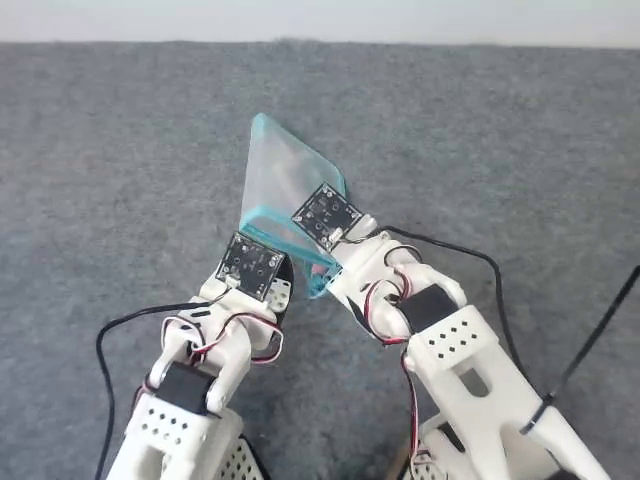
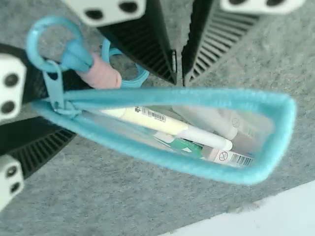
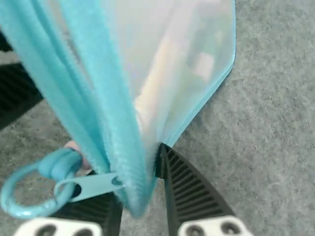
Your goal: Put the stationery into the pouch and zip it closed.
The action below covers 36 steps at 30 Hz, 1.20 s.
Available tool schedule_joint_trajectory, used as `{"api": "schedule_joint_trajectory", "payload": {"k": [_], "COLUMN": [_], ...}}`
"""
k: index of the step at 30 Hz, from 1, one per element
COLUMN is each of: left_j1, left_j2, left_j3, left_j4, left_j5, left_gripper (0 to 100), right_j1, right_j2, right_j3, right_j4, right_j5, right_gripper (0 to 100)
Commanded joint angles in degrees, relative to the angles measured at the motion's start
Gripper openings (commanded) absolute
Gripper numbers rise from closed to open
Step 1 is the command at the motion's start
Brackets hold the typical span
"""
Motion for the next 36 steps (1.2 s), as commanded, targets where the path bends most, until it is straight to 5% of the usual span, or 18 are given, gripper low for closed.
{"api": "schedule_joint_trajectory", "payload": {"k": [1,9,18,30,36], "left_j1": [0.26,6.24,6.86,2.99,8.79], "left_j2": [0.26,-0.88,-22.24,-18.99,-19.08], "left_j3": [-2.15,-7.43,-4.79,-3.47,-3.74], "left_j4": [-0.09,13.63,19.96,13.36,15.38], "left_j5": [-0.18,-9.32,-10.29,-6.07,-6.42], "left_gripper": [2,25,25,25,25], "right_j1": [1.1,1.19,2.51,-1.89,-1.19], "right_j2": [-1.36,-1.98,-2.33,-20.0,-20.0], "right_j3": [-0.53,-7.91,-8.0,0.62,0.88], "right_j4": [-1.19,5.14,6.11,3.91,3.47], "right_j5": [0.44,0.62,0.09,0.62,0.53], "right_gripper": [0.6,0.6,0.6,0.6,0.6]}}
